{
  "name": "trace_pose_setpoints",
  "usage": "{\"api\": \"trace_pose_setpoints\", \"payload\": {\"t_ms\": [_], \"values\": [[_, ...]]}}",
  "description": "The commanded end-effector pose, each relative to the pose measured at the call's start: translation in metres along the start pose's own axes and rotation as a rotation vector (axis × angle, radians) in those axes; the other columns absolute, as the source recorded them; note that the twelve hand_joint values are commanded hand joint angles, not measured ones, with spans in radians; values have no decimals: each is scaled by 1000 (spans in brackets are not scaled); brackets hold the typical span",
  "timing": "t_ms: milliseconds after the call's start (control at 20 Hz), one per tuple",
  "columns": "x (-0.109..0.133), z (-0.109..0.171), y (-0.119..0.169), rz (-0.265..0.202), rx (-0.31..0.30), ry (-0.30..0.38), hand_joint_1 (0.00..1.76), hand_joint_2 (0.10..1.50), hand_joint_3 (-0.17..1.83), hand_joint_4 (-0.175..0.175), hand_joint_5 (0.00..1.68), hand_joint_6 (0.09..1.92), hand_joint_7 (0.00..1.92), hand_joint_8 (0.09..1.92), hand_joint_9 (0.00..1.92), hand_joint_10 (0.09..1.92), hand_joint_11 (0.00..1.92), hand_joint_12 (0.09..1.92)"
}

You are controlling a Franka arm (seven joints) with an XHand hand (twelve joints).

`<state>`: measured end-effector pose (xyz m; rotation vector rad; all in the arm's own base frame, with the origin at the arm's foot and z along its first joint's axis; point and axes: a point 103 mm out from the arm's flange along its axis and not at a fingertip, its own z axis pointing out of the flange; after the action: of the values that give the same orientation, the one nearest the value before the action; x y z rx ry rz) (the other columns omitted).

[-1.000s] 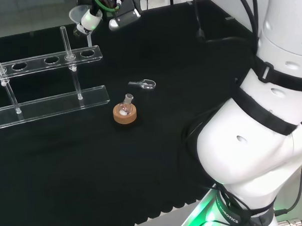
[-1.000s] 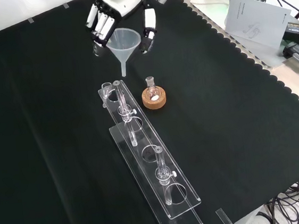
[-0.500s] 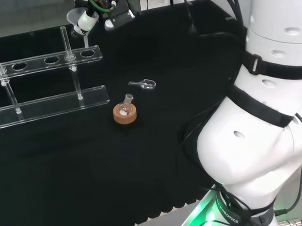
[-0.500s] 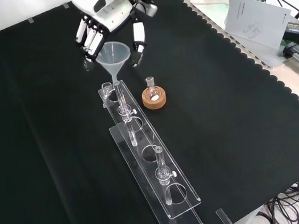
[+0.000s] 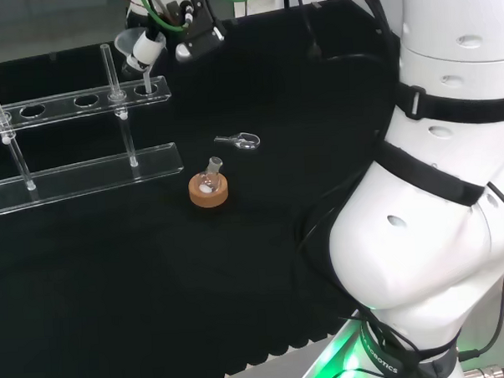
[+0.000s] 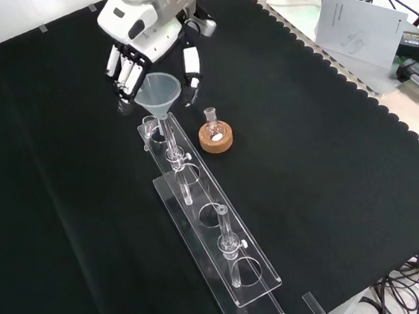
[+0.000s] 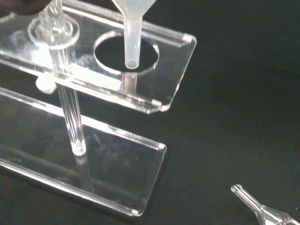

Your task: Put the funnel back on the funnel stand.

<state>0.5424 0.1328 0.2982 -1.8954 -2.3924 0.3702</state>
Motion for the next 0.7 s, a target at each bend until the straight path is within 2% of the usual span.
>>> {"api": "trace_pose_setpoints", "payload": {"t_ms": [50, 200, 450, 600, 700], "values": [[1, 14, 3, 0, 25, 1, 716, 754, 468, -50, 553, 270, 671, 699, 1074, 478, 642, 1237], [6, 21, 5, -2, 40, -1, 713, 754, 467, -54, 527, 269, 594, 724, 981, 494, 630, 1243], [12, 27, 6, -8, 64, -4, 695, 739, 455, -56, 381, 165, 250, 727, 654, 573, 514, 1297], [15, 26, 2, -13, 65, -17, 649, 702, 413, -48, 257, 87, 54, 646, 380, 631, 331, 1373], [16, 25, -4, -17, 59, -12, 608, 685, 356, -41, 196, 87, 12, 522, 238, 697, 231, 1416]]}}
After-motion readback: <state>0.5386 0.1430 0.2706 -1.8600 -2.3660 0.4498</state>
